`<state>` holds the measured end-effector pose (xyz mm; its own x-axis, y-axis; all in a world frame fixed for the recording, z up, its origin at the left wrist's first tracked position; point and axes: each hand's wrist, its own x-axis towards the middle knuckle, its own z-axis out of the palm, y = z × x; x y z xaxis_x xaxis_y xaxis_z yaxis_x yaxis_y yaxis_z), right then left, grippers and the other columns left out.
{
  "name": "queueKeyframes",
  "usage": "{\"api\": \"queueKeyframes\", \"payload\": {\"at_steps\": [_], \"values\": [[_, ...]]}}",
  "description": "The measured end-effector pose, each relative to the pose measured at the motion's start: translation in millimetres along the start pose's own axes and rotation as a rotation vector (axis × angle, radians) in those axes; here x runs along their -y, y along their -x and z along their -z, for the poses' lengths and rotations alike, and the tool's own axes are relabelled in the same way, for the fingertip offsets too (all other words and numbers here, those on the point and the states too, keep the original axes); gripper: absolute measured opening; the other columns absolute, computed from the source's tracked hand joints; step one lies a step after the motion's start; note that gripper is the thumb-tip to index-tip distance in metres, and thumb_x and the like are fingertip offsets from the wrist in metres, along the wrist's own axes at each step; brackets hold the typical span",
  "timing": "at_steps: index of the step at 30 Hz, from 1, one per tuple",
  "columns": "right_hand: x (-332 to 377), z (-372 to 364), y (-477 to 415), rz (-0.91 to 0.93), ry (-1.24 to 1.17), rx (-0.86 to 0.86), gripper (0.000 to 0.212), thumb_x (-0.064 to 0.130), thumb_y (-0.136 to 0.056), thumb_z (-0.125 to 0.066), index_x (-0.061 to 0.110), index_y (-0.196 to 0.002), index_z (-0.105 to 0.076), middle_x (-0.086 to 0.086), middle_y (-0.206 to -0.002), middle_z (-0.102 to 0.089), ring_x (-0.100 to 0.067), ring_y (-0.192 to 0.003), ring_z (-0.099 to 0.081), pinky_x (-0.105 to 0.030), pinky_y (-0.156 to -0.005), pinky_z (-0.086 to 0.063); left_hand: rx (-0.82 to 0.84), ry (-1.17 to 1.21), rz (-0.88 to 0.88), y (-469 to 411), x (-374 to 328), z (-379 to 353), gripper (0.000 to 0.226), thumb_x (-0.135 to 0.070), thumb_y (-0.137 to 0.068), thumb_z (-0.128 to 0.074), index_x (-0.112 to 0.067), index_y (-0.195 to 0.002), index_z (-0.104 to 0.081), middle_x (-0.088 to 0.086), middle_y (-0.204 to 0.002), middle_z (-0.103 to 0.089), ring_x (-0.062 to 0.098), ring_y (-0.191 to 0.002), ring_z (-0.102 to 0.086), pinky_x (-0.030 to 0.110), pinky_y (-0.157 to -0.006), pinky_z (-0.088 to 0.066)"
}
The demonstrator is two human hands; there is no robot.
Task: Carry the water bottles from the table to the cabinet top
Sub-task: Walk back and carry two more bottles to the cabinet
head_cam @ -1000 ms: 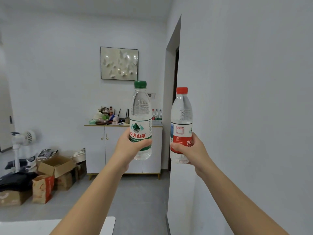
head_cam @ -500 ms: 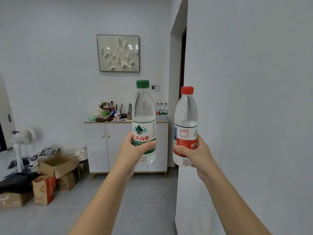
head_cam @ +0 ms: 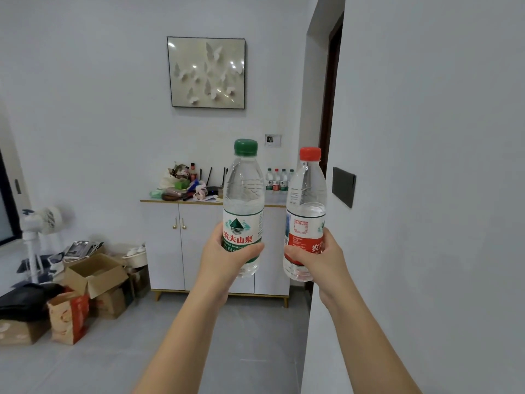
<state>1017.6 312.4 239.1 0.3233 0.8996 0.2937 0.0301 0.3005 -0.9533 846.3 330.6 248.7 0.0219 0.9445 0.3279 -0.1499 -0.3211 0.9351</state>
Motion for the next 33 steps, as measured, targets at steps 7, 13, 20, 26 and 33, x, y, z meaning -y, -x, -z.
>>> {"api": "queueKeyframes", "payload": {"at_steps": [7,13,20,26,33], "values": [[-42,-28,-80,-0.005,-0.017,-0.051,0.057,0.009,-0.075,-0.081,0.035,-0.115,-0.050,0.016,-0.102,-0.061,-0.004,-0.090,-0.060,-0.015,-0.060,-0.045,-0.009,0.050,0.017,-91,50,3,0.048,-0.001,-0.073,-0.079,-0.028,-0.107,-0.060,-0.005,-0.101,-0.072,0.014,-0.094,-0.068,0.029,-0.074,-0.055],[-68,-61,-167,0.025,0.008,-0.101,0.055,0.003,-0.075,-0.080,0.037,-0.108,-0.052,0.017,-0.098,-0.064,-0.003,-0.087,-0.063,-0.013,-0.060,-0.048,0.034,0.082,0.002,-193,85,6,0.049,-0.005,-0.074,-0.079,-0.030,-0.110,-0.057,-0.005,-0.105,-0.070,0.014,-0.099,-0.066,0.030,-0.076,-0.053],[-97,-92,-265,0.041,-0.001,-0.156,0.057,0.007,-0.075,-0.081,0.034,-0.116,-0.053,0.014,-0.105,-0.065,-0.006,-0.096,-0.063,-0.015,-0.063,-0.049,0.096,0.084,-0.020,-308,114,10,0.056,-0.003,-0.074,-0.079,-0.022,-0.121,-0.056,-0.005,-0.106,-0.070,0.011,-0.097,-0.067,0.019,-0.070,-0.051],[-134,-99,-335,0.012,0.029,-0.199,0.061,0.010,-0.074,-0.082,0.030,-0.125,-0.054,0.008,-0.112,-0.066,-0.011,-0.103,-0.064,-0.022,-0.077,-0.053,0.092,0.077,0.014,-376,155,3,0.054,-0.004,-0.074,-0.079,-0.025,-0.118,-0.056,-0.007,-0.103,-0.070,0.010,-0.095,-0.066,0.016,-0.064,-0.051],[-183,-97,-433,0.006,0.005,-0.200,0.057,0.006,-0.075,-0.081,0.032,-0.118,-0.055,0.009,-0.108,-0.067,-0.012,-0.099,-0.065,-0.023,-0.076,-0.053,0.068,0.047,0.037,-461,206,-25,0.055,-0.005,-0.073,-0.080,-0.023,-0.118,-0.056,-0.006,-0.103,-0.069,0.010,-0.094,-0.065,0.018,-0.065,-0.049]]}}
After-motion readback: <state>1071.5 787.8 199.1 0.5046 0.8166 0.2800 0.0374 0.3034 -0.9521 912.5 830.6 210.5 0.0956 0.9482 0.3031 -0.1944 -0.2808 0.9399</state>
